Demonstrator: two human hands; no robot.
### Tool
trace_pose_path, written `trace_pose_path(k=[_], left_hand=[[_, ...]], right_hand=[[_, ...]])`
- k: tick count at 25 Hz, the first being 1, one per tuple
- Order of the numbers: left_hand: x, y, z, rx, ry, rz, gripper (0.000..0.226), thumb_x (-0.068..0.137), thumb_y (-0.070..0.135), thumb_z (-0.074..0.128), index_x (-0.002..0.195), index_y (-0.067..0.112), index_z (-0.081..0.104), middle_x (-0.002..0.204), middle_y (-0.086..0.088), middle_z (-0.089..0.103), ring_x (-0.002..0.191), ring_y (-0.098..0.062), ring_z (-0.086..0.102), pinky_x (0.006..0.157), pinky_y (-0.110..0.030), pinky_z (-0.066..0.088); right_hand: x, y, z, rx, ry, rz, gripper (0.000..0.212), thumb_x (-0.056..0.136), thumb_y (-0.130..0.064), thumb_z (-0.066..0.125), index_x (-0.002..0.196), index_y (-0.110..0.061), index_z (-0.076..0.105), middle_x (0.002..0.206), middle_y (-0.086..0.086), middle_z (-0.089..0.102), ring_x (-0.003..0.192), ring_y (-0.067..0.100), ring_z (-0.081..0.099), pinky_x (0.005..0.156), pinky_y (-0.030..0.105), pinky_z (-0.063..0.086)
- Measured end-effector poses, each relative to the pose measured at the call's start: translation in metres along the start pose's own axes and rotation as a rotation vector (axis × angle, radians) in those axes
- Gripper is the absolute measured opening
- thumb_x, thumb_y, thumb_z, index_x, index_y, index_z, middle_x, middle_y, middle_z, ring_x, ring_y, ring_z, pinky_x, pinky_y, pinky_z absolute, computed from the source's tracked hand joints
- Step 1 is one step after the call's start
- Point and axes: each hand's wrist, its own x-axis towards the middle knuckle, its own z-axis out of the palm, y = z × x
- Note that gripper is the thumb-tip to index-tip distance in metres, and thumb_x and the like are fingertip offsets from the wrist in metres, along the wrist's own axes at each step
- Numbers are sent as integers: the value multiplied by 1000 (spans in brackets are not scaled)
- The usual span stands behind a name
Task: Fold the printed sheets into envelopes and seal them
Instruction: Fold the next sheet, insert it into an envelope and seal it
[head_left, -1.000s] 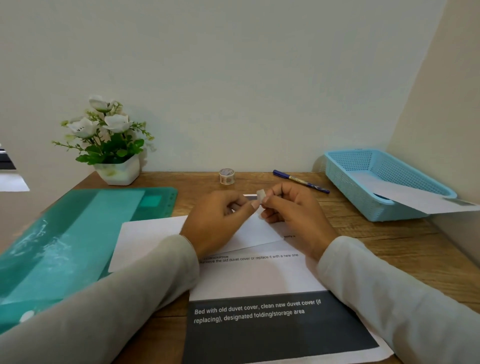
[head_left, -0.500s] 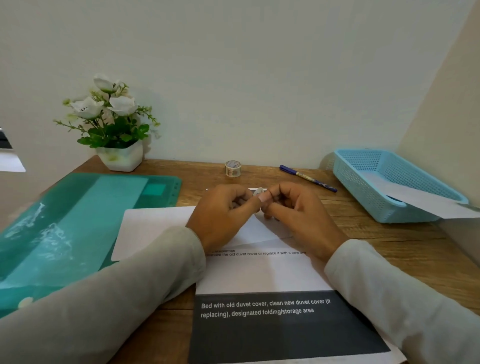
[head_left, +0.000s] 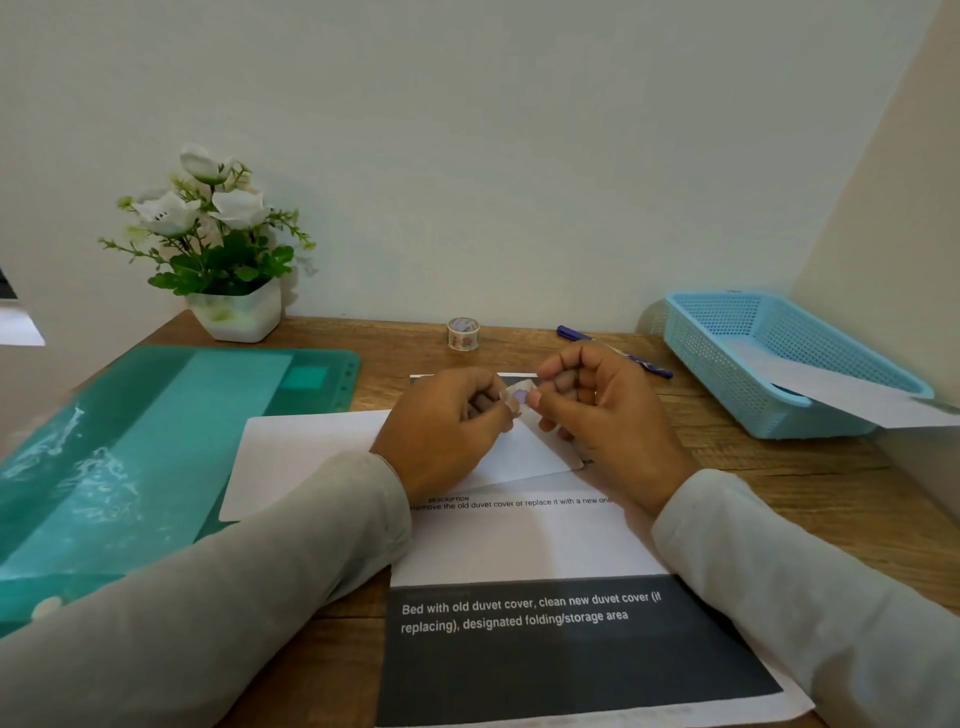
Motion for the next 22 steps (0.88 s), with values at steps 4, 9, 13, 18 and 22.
trace_pose_path(k=[4, 9, 13, 18, 22], left_hand=[[-2, -1, 2, 88, 71, 76, 16, 89, 18, 69, 103, 25, 65, 82, 9, 66, 71, -13, 57, 69, -33, 51], [-5, -9, 4, 429, 79, 120, 25, 88, 39, 68, 111, 33, 57, 101, 15, 61, 95, -11, 52, 88, -39, 51], [-1, -17, 2, 471, 88, 122, 33, 86, 48, 68, 111, 31, 55, 99, 18, 55, 96, -11, 50, 89, -39, 50], [2, -20, 5, 412, 84, 97, 34, 84, 46, 72, 109, 31, 55, 96, 18, 54, 93, -9, 49, 88, -36, 51], [3, -23, 5, 397, 82, 101, 32, 82, 47, 71, 106, 30, 56, 97, 17, 56, 93, -11, 51, 85, -39, 51]], right_hand=[[3, 2, -3, -23, 54, 45, 18, 86, -2, 78, 96, -1, 64, 75, 5, 61, 60, 17, 58, 48, 17, 45], [6, 8, -3, -141, 51, 84, 19, 84, -3, 80, 86, -14, 65, 66, -3, 58, 60, 17, 56, 47, 20, 44], [13, 14, -4, -315, 79, 68, 21, 81, -11, 83, 83, -23, 65, 69, -5, 63, 61, 15, 58, 60, 33, 49], [18, 12, 1, -471, 94, 77, 19, 79, -19, 85, 82, -24, 67, 75, 0, 69, 68, 18, 65, 67, 37, 56], [18, 13, 9, -607, 103, 73, 16, 78, -21, 82, 80, -25, 67, 75, -5, 69, 74, 13, 66, 72, 39, 57]])
